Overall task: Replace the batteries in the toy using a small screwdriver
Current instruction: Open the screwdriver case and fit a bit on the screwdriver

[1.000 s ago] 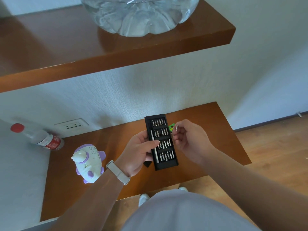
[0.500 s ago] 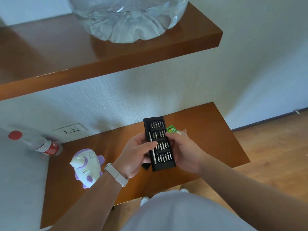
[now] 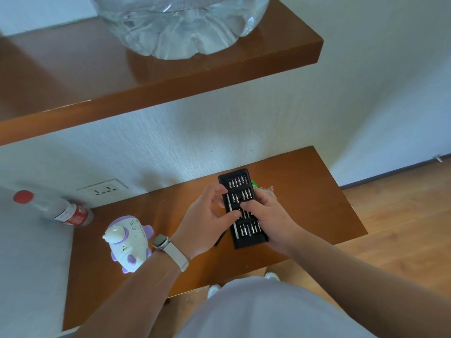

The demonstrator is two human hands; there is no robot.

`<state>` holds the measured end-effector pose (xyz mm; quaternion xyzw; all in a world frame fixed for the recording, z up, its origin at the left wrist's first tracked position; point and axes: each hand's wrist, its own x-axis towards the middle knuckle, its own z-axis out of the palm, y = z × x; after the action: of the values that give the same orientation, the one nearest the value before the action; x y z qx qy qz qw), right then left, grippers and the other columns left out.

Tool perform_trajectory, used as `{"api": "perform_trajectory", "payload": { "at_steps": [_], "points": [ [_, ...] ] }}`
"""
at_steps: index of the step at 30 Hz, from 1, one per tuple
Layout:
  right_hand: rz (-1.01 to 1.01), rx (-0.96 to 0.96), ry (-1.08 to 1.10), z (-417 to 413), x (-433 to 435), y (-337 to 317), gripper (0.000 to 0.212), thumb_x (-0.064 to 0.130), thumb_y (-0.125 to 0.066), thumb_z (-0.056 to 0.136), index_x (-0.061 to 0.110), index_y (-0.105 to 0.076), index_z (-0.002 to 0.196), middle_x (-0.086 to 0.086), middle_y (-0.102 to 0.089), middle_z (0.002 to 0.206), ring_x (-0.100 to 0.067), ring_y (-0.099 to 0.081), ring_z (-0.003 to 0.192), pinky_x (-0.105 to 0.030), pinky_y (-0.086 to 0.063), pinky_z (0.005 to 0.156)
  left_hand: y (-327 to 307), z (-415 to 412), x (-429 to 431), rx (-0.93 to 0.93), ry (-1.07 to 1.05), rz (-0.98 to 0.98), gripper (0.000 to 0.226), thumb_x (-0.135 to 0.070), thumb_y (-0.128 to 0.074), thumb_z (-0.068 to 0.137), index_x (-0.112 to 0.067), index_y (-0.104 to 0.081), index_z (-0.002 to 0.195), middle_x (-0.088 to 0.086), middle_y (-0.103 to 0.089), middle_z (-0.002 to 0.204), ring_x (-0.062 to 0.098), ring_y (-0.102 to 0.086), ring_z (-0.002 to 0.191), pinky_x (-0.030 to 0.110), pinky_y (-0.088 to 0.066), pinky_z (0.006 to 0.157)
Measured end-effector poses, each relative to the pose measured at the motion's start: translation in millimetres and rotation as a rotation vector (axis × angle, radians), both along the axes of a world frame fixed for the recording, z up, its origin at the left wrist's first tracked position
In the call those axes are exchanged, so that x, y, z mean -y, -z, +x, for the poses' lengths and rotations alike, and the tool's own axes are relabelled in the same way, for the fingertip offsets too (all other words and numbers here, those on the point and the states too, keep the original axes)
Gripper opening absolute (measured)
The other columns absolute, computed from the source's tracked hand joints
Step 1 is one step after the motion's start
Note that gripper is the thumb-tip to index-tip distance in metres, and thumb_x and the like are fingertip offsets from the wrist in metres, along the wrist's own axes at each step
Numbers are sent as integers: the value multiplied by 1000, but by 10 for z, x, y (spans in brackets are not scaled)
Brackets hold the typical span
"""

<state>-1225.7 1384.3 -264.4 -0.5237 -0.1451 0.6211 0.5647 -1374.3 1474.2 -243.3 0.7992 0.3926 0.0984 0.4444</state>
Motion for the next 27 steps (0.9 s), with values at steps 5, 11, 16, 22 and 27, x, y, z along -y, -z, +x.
{"api": "perform_trajectory", "payload": {
  "at_steps": [5,11,16,22,27],
  "points": [
    [-6,82,-16,21,36,34,23,8,-54,97,17,-62,117,-11,-72,101,-31,-69,89,-56,-55,86,-2,5,-52,-143,92,152,44,-49,-68,89,-37,-44,123,-14,-62,95,6,-64,80,32,-57,75],
    [-14,103,-10,43,48,70,22,9,-55,97,19,-63,115,-13,-72,104,-31,-70,90,-58,-55,87,-82,58,-77,-198,146,172,43,-50,-68,89,-33,-45,121,-14,-65,89,3,-63,79,31,-56,75],
    [-27,127,-4,49,48,84,21,10,-55,97,19,-63,114,-14,-71,105,-31,-70,88,-57,-56,85,-144,104,-88,-215,160,168,39,-46,-70,90,-31,-45,115,-12,-65,86,5,-63,79,27,-55,70],
    [-43,155,3,40,38,87,19,12,-56,97,20,-63,112,-13,-72,103,-29,-71,85,-55,-58,81,-97,106,-85,-154,126,108,35,-41,-71,90,-31,-44,110,-13,-65,81,3,-66,75,20,-54,66],
    [-43,148,9,24,16,104,17,13,-56,97,20,-64,111,-10,-74,97,-28,-72,83,-52,-59,79,-39,82,-37,39,-17,-10,22,-24,-72,91,-23,-51,98,-9,-68,90,-1,-67,81,13,-53,65]
  ]
}}
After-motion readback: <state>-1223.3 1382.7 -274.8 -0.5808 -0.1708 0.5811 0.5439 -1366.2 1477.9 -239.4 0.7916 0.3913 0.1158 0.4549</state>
